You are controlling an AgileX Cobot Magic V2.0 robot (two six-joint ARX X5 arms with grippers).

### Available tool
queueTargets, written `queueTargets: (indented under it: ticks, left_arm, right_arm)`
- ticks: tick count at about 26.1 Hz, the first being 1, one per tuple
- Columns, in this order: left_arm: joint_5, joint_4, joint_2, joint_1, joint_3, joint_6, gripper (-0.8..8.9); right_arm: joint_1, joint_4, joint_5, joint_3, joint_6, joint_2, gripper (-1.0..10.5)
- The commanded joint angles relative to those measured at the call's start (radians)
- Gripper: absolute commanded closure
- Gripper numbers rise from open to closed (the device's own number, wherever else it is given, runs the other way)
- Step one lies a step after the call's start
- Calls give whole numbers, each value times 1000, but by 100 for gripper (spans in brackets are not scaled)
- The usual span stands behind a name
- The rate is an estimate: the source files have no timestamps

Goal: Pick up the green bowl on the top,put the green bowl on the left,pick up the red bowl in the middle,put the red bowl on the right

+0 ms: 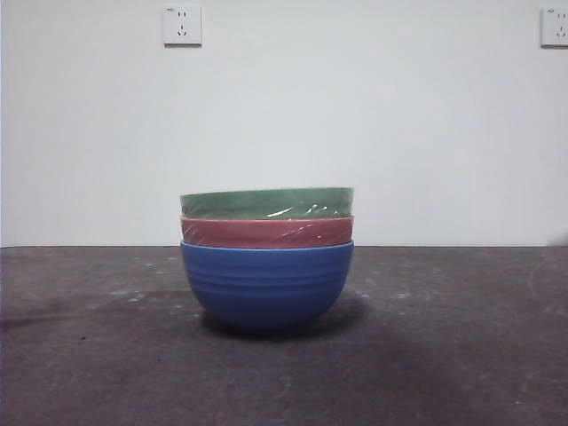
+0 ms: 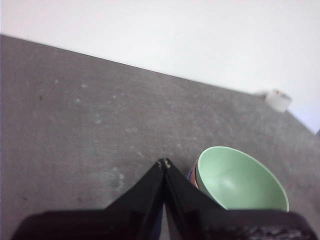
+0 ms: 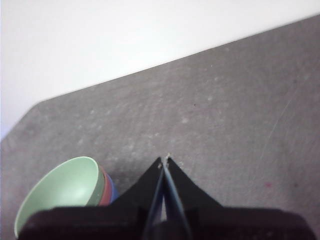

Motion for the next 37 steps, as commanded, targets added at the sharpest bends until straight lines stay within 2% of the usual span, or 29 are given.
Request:
queueTargets:
  ticks: [1, 5, 9, 11, 14, 16, 17, 18, 19, 23, 26, 29, 31, 37]
  left_arm:
    - [39, -50, 98, 2, 91, 177, 820]
    - [104, -160, 240, 1, 219, 300, 821]
    - [230, -271, 383, -6, 328, 404, 818]
    - [262, -291, 432, -16, 356, 434, 818]
    - [264, -301, 488, -43, 379, 436, 816]
    - [263, -294, 513, -71, 380, 436, 795]
    - [256, -287, 531, -96, 380, 436, 692]
    - [251, -278, 550, -122, 380, 436, 543]
    - [251, -263, 571, -149, 380, 436, 462]
    - [251, -282, 715, -286, 457, 445, 466]
    - [194, -343, 861, -413, 583, 518, 467]
    - [66, -417, 1010, -545, 708, 612, 467]
    - [-3, -437, 1095, -604, 757, 639, 467]
    - [-40, -425, 1263, -668, 774, 687, 468]
  right_arm:
    - [2, -45, -2, 84, -124, 85, 947]
    - [2, -119, -4, 182, -232, 200, 947]
    - [2, -193, -79, 252, -308, 309, 946]
    - [2, -203, -105, 261, -314, 344, 946]
    - [2, -206, -129, 261, -314, 386, 926]
    - [3, -205, -132, 261, -313, 407, 814]
    - [3, -205, -132, 261, -312, 420, 739]
    - [3, -205, -132, 261, -311, 429, 717]
    - [3, -205, -132, 261, -309, 437, 717]
    - [3, -205, -133, 261, -301, 449, 718]
    - [3, -206, -133, 261, -301, 449, 721]
    - [3, -206, -133, 261, -302, 449, 721]
    - [3, -206, -133, 261, -302, 449, 721]
    - [3, -216, -132, 261, -302, 449, 722]
